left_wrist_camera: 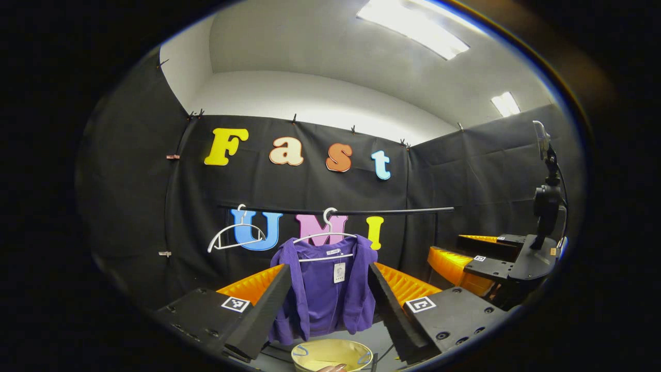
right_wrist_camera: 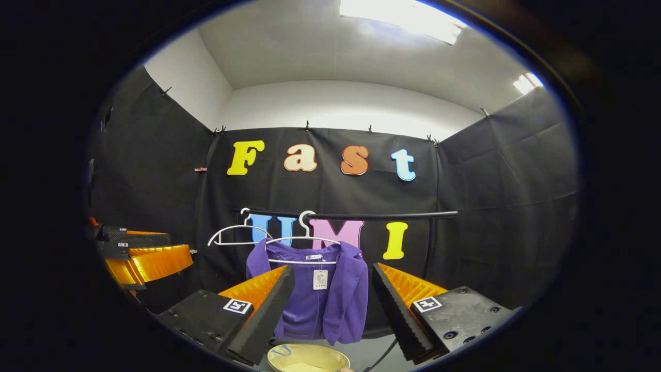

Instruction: Grasp the clothes on the hanger with both hands and then place them into the laundry hamper below.

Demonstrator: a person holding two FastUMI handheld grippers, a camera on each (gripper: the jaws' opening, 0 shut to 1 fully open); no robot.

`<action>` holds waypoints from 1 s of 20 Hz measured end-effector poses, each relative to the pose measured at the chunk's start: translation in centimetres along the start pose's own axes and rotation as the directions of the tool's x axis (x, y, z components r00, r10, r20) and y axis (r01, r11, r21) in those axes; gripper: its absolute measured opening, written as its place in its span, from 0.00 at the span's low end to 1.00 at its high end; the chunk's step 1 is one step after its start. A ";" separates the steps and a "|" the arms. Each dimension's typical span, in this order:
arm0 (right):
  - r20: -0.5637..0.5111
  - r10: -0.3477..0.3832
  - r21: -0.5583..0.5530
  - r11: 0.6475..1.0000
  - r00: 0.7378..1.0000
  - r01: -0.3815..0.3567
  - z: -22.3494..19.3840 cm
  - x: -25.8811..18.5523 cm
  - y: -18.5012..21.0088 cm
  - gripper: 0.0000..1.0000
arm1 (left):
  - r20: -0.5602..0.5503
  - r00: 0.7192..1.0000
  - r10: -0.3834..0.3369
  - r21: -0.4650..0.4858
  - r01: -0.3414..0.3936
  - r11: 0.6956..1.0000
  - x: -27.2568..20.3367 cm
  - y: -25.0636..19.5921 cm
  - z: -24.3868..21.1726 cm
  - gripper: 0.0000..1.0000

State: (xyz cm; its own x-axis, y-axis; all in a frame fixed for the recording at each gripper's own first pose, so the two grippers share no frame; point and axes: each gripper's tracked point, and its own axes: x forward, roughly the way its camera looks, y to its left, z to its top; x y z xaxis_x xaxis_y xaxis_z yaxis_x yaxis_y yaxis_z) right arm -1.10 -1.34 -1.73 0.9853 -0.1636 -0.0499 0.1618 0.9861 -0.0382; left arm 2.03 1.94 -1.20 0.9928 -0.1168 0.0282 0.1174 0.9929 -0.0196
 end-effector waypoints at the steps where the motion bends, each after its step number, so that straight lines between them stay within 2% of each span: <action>1: -0.003 -0.010 0.002 1.000 1.000 0.010 -0.2 -0.1 0.3 0.96 | -0.003 1.000 -0.010 -0.001 0.010 1.000 -0.2 0.3 -0.2 0.93; 5: -0.011 -0.054 -0.015 0.998 0.998 0.054 -1.0 0.0 0.9 0.97 | -0.017 0.999 -0.037 -0.002 0.037 0.999 0.0 1.5 -1.3 0.93; 8: -0.036 -0.059 -0.032 0.998 0.998 0.058 -2.3 0.6 1.4 0.97 | -0.026 0.999 -0.036 -0.010 0.036 0.999 0.7 2.4 -2.3 0.94; 11: -0.055 -0.065 -0.025 0.998 0.996 0.064 -3.8 2.3 1.0 0.97 | -0.053 0.997 -0.065 -0.029 0.063 0.998 2.9 2.3 -3.6 0.93; 13: -0.052 -0.047 -0.005 0.999 0.998 0.046 -4.8 4.4 1.0 0.99 | -0.057 0.997 -0.055 -0.030 0.053 0.998 4.9 2.8 -4.5 0.93; 14: -0.052 -0.032 0.005 0.999 0.998 0.032 -5.5 5.8 0.9 0.97 | -0.049 0.998 -0.044 -0.031 0.043 0.999 6.2 3.0 -4.7 0.94; 20: -0.053 0.069 0.023 0.997 0.996 -0.068 -10.9 16.9 -1.1 0.97 | 0.009 0.999 0.046 -0.068 -0.045 0.997 16.2 3.6 -8.0 0.93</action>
State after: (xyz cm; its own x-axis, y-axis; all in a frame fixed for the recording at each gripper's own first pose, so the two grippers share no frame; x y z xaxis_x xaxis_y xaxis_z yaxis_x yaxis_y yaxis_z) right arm 14.76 -5.46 -13.36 0.9898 -0.0966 -0.1048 0.0960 0.9953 -0.0113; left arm 18.79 3.40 -8.82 0.9968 -0.0711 0.0365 0.0741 0.9933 -0.0885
